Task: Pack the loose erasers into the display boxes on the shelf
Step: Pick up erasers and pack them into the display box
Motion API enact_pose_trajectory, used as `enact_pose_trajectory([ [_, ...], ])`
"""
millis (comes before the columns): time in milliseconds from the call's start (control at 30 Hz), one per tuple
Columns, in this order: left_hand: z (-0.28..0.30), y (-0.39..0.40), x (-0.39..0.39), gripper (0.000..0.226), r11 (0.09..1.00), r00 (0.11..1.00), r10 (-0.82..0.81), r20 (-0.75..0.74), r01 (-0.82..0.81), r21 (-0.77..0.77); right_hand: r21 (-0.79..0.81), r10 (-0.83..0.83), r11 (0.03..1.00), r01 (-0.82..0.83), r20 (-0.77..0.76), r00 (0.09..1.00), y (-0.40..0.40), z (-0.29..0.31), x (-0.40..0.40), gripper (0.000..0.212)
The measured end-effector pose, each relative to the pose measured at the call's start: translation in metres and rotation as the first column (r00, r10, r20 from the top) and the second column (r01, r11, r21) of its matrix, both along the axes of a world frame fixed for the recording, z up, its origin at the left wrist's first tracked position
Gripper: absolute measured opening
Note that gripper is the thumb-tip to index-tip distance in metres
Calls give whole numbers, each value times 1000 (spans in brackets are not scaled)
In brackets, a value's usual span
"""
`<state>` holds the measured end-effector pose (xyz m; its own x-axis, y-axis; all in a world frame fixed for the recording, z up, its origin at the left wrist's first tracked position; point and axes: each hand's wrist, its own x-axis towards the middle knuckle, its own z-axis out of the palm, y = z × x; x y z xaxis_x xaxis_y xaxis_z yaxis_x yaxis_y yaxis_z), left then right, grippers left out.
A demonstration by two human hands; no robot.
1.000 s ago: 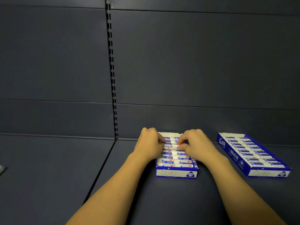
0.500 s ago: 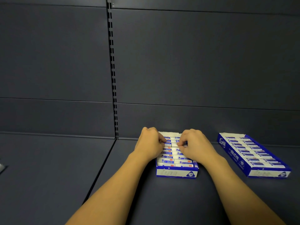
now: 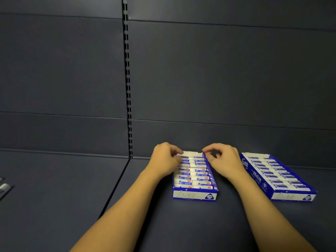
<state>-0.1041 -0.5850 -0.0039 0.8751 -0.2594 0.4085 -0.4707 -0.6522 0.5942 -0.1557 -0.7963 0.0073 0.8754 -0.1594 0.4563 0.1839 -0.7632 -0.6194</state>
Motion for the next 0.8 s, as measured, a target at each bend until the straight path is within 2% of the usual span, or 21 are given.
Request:
enact_pose_trajectory([
  [133, 10, 17, 2, 19, 996, 998, 63, -10, -63, 60, -1, -81, 997, 81, -22, 996, -11, 7, -6, 18],
  [267, 25, 41, -4, 26, 964, 987, 160, -24, -151, 217, -121, -120, 987, 105, -129, 984, -18, 25, -10, 26],
  [400, 36, 68, -20, 25, 893, 974, 226, -7, -204, 401, -369, -122, 929, 4, -297, 947, -9, 38, -16, 26],
  [467, 42, 79, -33, 23, 861, 967, 254, 14, -233, 452, -463, -118, 885, -47, -321, 940, 3, 43, -21, 24],
  [567, 50, 97, -52, 11, 817, 954, 296, 38, -274, 507, -532, -97, 842, -88, -309, 946, 26, 50, -28, 20],
  [800, 55, 151, -103, 18, 741, 912, 397, 100, -383, 552, -590, 6, 780, -211, -331, 944, 97, 50, -44, 25],
])
